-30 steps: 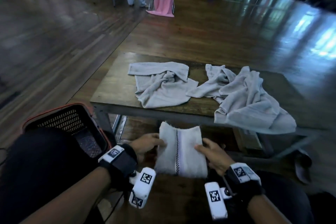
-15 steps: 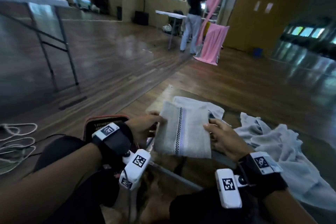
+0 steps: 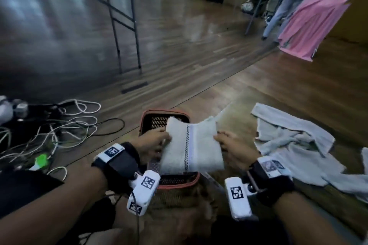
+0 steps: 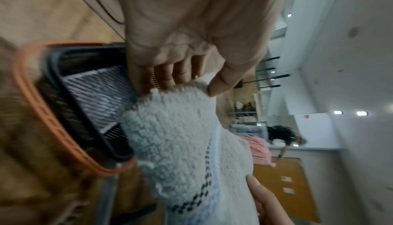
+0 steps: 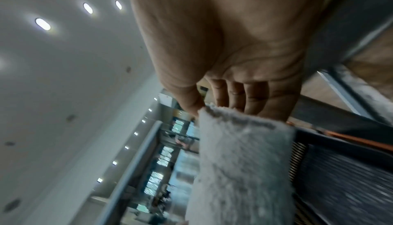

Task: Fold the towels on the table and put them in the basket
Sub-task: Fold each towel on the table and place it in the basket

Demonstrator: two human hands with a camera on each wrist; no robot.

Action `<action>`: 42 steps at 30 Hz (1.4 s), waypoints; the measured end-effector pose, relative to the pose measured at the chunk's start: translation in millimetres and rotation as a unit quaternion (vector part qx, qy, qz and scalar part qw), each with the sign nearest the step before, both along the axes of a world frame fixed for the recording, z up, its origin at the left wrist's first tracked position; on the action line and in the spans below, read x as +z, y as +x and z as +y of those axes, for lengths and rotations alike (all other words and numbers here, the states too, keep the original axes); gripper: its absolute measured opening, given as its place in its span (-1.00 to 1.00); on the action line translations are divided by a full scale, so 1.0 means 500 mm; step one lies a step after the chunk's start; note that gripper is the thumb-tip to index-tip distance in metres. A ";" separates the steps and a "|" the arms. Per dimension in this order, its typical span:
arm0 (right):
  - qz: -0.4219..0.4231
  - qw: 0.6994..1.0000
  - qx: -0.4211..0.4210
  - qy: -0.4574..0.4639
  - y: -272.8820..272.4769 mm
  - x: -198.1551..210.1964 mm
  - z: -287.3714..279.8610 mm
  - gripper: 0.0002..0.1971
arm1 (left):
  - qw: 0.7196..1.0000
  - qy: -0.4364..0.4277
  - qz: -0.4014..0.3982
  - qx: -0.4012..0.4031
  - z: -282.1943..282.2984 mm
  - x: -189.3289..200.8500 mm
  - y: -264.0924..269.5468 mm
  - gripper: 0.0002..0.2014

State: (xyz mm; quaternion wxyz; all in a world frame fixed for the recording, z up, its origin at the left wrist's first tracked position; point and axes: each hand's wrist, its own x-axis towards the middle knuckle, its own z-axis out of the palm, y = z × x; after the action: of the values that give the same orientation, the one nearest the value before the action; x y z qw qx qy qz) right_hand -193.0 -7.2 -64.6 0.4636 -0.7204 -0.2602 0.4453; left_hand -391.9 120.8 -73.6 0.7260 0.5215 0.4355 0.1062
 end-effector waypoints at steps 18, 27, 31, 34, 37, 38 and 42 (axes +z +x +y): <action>-0.068 0.973 0.059 -0.213 0.069 -0.621 0.469 -0.71 | 0.942 0.086 0.320 0.052 0.375 -0.603 0.191 -0.71; -0.131 0.963 -0.058 -0.230 0.085 -0.782 0.559 -0.61 | 0.914 0.106 0.385 0.073 0.450 -0.765 0.239 -0.63; -0.183 0.951 -0.070 -0.237 0.083 -0.799 0.565 -0.61 | 0.912 0.131 0.375 0.105 0.429 -0.780 0.251 -0.64; -0.293 0.925 -0.017 -0.240 0.070 -0.800 0.560 -0.55 | 0.906 0.208 0.353 0.105 0.420 -0.782 0.246 -0.60; -0.449 0.868 0.067 -0.199 0.065 -0.809 0.546 -0.53 | 0.881 0.334 0.325 0.078 0.404 -0.787 0.239 -0.47; -0.487 0.851 0.095 -0.174 0.067 -0.816 0.541 -0.54 | 0.864 0.378 0.329 0.051 0.398 -0.793 0.239 -0.45; -0.509 0.832 0.170 -0.138 0.062 -0.865 0.518 -0.50 | 0.811 0.441 0.377 -0.070 0.375 -0.839 0.232 -0.49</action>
State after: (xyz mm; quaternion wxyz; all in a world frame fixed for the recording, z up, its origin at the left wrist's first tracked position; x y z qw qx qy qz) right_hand -161.9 252.0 -497.0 0.0783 -0.8459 -0.5139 0.1189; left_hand -275.8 308.3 -493.2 0.2019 0.8141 0.5436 0.0303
